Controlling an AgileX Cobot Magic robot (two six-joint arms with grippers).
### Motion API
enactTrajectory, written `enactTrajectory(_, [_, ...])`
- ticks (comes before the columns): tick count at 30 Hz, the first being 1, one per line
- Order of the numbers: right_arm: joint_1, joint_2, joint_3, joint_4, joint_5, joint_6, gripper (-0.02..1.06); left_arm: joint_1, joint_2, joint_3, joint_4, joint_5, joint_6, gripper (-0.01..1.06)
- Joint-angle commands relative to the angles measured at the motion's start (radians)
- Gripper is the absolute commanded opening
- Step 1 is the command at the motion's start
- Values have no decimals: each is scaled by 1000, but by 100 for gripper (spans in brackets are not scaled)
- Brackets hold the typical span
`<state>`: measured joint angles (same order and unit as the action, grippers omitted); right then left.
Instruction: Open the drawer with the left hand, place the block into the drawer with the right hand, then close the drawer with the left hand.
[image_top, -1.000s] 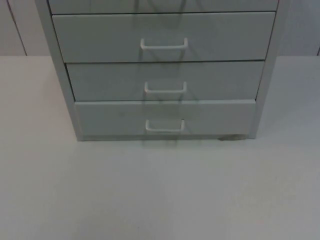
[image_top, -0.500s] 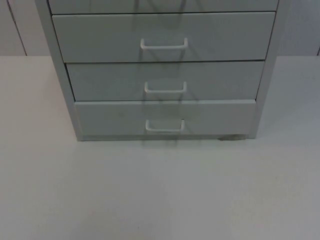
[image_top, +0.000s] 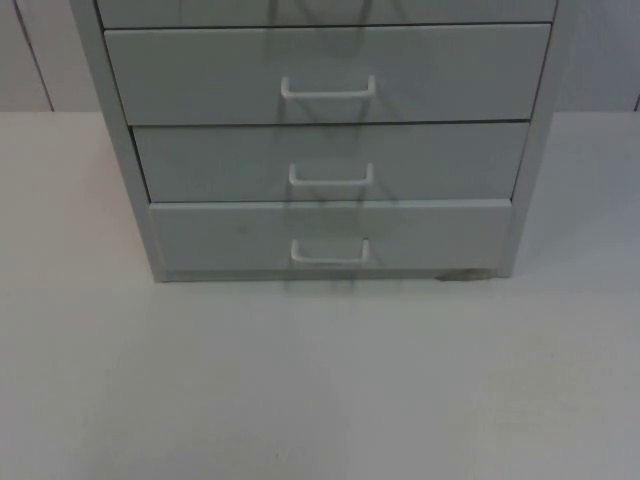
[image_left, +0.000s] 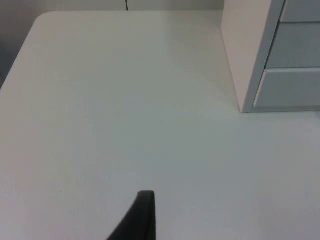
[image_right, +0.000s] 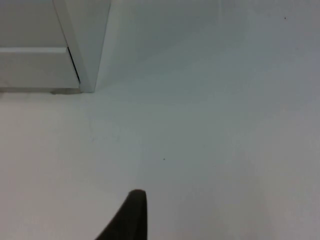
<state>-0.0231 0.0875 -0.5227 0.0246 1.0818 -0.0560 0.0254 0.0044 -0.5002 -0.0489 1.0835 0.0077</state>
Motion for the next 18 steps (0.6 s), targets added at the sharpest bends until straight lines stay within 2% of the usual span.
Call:
enactTrajectory(1, [-2, -4, 6, 3, -3, -11, 105, 4, -4, 6, -7, -8, -8, 105])
enactTrajectory(18, [-2, -4, 6, -25, -3, 27, 105, 4, -4, 6, -7, -8, -8, 105])
